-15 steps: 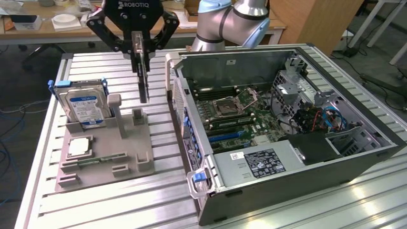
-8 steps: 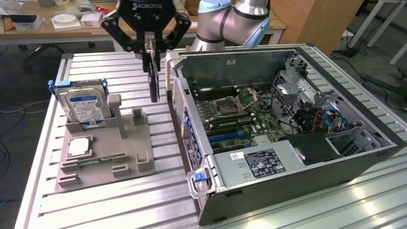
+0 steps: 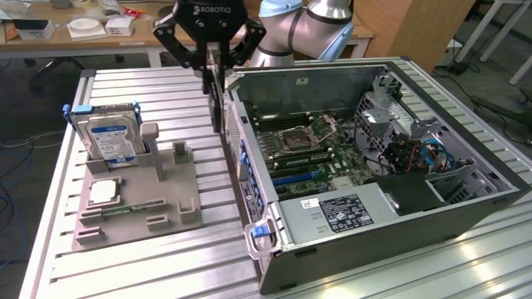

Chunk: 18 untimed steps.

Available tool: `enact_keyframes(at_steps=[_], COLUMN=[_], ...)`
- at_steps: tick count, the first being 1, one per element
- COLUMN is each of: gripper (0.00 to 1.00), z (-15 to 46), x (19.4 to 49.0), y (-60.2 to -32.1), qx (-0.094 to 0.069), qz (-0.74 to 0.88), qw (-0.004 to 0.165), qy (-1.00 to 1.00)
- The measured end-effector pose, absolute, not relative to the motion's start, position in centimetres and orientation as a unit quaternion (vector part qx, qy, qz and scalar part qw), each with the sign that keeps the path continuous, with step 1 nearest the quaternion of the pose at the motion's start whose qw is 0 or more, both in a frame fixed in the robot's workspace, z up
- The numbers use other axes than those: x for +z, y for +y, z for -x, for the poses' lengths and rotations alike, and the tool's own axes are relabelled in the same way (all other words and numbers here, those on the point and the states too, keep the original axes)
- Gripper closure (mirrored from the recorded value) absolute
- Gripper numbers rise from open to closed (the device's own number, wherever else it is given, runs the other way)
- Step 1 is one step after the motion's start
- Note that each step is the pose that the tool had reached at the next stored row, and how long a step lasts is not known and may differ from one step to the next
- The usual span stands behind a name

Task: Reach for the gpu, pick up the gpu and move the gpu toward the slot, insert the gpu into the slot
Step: 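Pick up the gpu and move the gpu toward the slot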

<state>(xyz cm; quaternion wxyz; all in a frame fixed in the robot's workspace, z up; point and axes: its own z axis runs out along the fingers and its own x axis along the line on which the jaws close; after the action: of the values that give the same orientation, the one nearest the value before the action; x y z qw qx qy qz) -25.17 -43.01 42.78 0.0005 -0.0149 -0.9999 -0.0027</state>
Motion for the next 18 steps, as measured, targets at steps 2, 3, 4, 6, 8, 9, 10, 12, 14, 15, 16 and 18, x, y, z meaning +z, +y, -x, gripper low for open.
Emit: enact_keyframes(at_steps=[2, 3, 4, 6, 8, 9, 10, 12, 14, 15, 16, 18], gripper=[0.74, 0.74, 0.74, 0.74, 0.74, 0.74, 0.74, 0.74, 0.74, 0.74, 0.74, 0.74], z=[24.6, 24.3, 24.0, 23.5, 23.0, 22.7, 22.4, 21.9, 21.4, 21.1, 20.9, 20.5], x=[42.7, 42.7, 42.7, 42.7, 42.7, 42.7, 42.6, 42.6, 42.5, 42.5, 42.5, 42.4], y=[-43.0, -43.0, -43.0, -43.0, -43.0, -43.0, -43.0, -43.0, -43.0, -43.0, -43.0, -43.0], qx=[-0.003, -0.003, -0.003, -0.003, -0.003, -0.003, -0.003, -0.003, -0.003, -0.003, -0.003, -0.003], qz=[0.016, 0.016, 0.016, 0.017, 0.017, 0.018, 0.018, 0.019, 0.020, 0.020, 0.020, 0.021], qw=[0.000, 0.000, 0.000, 0.000, 0.000, 0.000, 0.000, 0.000, 0.000, 0.000, 0.000, -0.001], qy=[-1.000, -1.000, -1.000, -1.000, -1.000, -1.000, -1.000, -1.000, -1.000, -1.000, -1.000, -1.000])
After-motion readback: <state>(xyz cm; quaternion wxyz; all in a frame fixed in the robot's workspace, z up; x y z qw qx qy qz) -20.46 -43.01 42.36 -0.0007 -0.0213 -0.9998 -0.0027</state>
